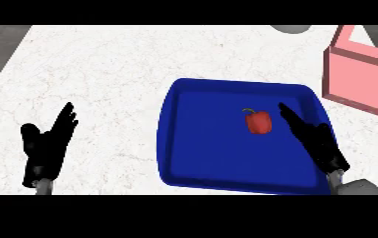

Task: Pick the bell pepper from the tray and place it in the cardboard box

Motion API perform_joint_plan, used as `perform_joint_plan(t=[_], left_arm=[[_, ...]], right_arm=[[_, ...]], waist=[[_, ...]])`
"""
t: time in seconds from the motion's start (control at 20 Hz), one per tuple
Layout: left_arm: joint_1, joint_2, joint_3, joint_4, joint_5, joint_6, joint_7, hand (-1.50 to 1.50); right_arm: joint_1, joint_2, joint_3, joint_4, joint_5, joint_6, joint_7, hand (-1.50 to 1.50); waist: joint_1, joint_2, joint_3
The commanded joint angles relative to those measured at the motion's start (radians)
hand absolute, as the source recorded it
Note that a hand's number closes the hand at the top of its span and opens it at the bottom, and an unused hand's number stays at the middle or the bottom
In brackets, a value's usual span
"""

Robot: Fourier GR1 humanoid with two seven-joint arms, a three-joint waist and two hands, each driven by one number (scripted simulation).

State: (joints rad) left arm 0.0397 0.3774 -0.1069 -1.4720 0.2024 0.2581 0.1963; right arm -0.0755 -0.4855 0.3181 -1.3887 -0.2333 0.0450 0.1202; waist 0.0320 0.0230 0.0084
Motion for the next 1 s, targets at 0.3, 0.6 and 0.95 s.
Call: perform_joint_plan(t=[0.3,0.6,0.95], left_arm=[[-0.183,0.096,-0.096,-0.156,-0.099,-0.151,-0.155,0.0],[-0.217,0.091,-0.105,-0.096,-0.102,-0.239,-0.285,0.0],[-0.24,0.052,-0.138,-0.117,-0.157,-0.225,-0.232,0.0]], right_arm=[[-0.333,-0.291,-0.181,-0.284,0.208,-0.011,-0.185,-1.5],[-0.239,-0.326,-0.278,-0.277,0.226,0.02,-0.47,-1.5],[-0.226,-0.352,-0.15,-0.316,0.509,-0.009,-0.516,-1.5]], waist=[[-0.096,-0.056,-0.017],[-0.051,-0.021,-0.008],[-0.028,-0.022,-0.009]])
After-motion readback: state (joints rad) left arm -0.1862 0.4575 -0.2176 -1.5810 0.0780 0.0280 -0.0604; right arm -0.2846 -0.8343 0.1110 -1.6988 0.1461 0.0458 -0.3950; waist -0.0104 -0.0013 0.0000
